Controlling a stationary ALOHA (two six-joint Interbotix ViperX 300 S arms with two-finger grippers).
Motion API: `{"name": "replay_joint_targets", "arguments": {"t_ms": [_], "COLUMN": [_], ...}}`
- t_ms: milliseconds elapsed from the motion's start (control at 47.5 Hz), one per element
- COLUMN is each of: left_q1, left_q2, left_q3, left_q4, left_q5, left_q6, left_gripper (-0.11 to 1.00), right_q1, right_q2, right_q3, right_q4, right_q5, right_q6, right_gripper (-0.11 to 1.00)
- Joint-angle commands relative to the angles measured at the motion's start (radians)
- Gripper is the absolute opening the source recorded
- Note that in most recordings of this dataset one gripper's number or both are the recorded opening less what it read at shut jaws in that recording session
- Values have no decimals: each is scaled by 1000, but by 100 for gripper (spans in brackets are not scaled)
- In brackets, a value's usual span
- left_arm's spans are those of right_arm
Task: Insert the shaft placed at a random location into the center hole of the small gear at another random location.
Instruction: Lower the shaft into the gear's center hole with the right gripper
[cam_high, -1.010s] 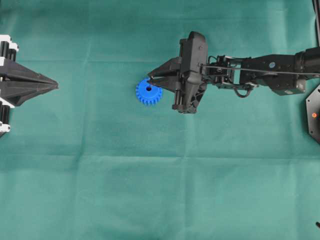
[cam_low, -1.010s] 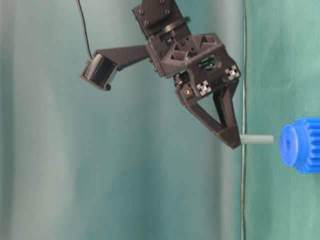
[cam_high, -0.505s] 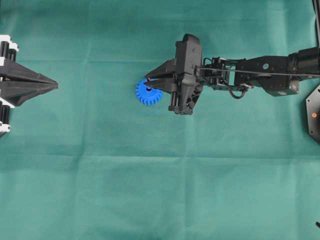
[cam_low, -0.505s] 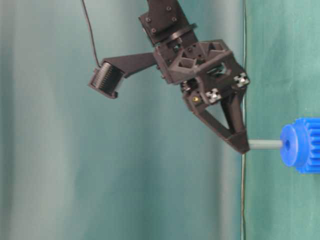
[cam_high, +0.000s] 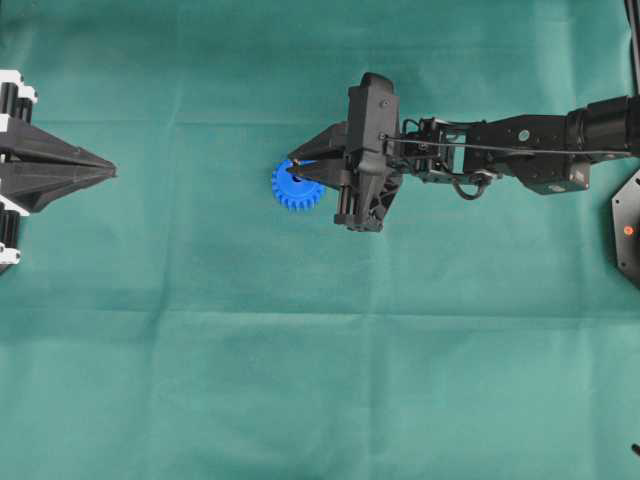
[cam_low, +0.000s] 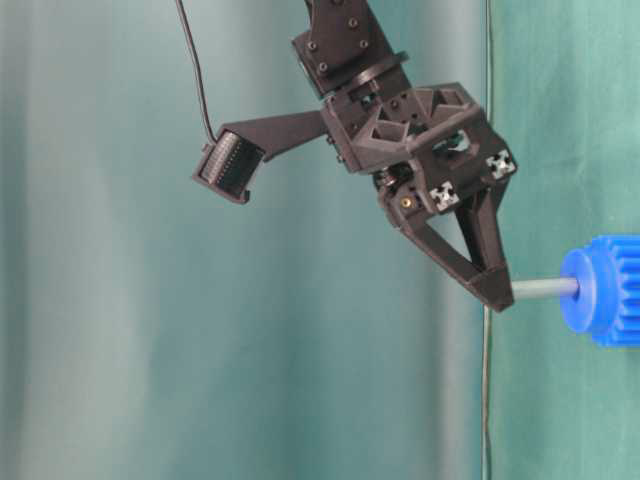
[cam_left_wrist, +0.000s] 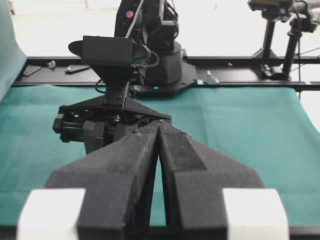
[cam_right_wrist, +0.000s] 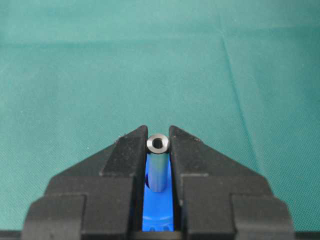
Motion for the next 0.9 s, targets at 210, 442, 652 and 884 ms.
{"name": "replay_joint_targets", "arguments": {"t_ms": [210,442,652,884], "left_q1": [-2,-2,0,-2], "left_q2": [8,8,8,8], "left_q3": [-23,-23,-23,-23], "left_q4": [2,2,2,2], "left_q5": [-3,-5,-3,-3], "left_q6": [2,3,3,3], "left_gripper": [0,0,0,0], "right_q1": [2,2,2,2], "right_q2": [-58,-61,-52,-28], "right_q3": [-14,-14,-18,-20], "right_q4": [3,3,3,5], "right_q5": [-9,-8,-14,-21], "right_q6": [-11,-11,-9,-8], "right_gripper": [14,14,14,14]}}
